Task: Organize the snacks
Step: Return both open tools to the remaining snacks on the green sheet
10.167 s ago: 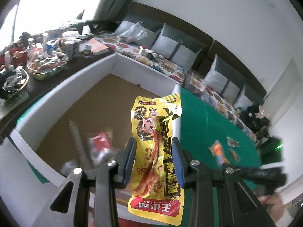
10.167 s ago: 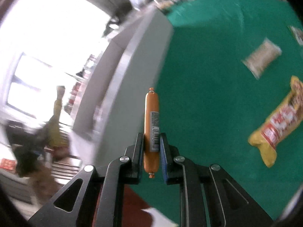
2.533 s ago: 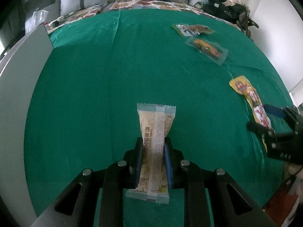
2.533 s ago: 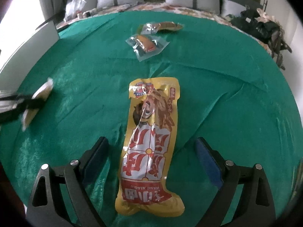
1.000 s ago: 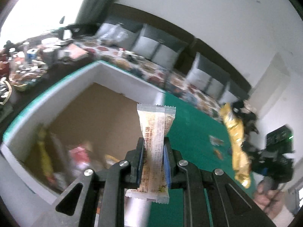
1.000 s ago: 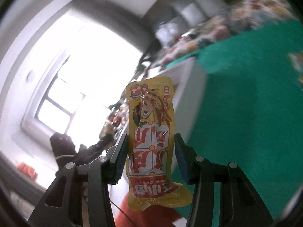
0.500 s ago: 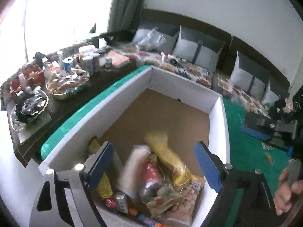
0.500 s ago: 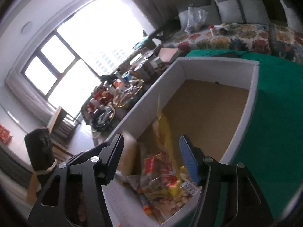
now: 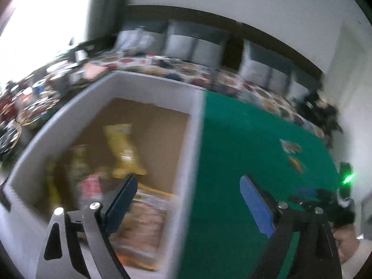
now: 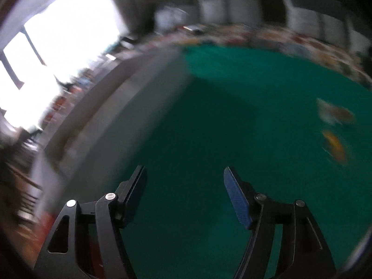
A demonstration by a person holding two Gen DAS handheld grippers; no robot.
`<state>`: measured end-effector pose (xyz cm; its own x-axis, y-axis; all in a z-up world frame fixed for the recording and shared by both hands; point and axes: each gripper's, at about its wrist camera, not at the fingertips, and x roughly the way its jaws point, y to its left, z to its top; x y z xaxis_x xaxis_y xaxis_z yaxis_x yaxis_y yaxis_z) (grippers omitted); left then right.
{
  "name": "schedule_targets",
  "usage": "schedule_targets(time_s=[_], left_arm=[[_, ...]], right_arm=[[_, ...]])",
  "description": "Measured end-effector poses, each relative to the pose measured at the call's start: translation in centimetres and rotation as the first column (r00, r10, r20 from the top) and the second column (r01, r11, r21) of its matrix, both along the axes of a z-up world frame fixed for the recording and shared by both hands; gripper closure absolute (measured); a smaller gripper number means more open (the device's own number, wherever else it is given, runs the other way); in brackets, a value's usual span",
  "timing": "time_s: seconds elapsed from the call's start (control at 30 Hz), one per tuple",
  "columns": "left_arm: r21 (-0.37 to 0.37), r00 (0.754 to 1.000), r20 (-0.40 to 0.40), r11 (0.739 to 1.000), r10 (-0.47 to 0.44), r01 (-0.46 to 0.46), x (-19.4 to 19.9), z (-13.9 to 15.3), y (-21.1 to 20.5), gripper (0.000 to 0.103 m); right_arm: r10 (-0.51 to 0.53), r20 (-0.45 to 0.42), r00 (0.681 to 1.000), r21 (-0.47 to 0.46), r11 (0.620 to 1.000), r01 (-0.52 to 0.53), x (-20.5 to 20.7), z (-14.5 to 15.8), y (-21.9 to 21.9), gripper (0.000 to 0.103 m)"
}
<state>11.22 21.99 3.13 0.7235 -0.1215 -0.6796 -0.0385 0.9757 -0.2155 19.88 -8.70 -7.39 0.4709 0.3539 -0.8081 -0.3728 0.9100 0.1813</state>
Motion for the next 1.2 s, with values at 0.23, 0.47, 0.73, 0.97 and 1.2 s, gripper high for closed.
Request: schedule_targets(time_s=[0.23, 0.47, 0.73, 0.97, 1.2], left_arm=[[0.044, 0.974, -0.139, 0.982, -0.178, 0.186, 3.4, -5.7, -13.5, 0.004], [0.075, 0.944, -0.223, 0.962, -0.241, 0.264, 6.8, -12.1, -23.1, 0.004], [0.133, 0.942, -0.231, 0.951, -0.244, 0.279, 9.7, -15.5, -25.6, 0.004], [0.193, 0.944, -0.205, 0.934, -0.260, 0.299, 11.3, -16.1, -25.4, 0.000], [0.198, 0.949, -0.189, 0.937, -0.253, 0.289, 11.1, -16.2, -25.3, 0.000]], right_arm=[[-0.234, 0.098, 0.967, -0.157, 0.956, 0.247, -6.1, -5.2, -14.5, 0.031], [-0.372, 0.103, 0.922, -0.052, 0.924, 0.379, -4.6, -3.7, -19.4, 0.031], [-0.399, 0.038, 0.916, -0.059, 0.915, 0.400, -3.7, -5.3, -19.9, 0.031], [-0.366, 0.084, 0.927, -0.125, 0.919, 0.374, -4.0, -6.0, -18.7, 0.023], [-0.359, 0.105, 0.928, -0.144, 0.917, 0.371, -3.9, -6.2, -18.3, 0.017]])
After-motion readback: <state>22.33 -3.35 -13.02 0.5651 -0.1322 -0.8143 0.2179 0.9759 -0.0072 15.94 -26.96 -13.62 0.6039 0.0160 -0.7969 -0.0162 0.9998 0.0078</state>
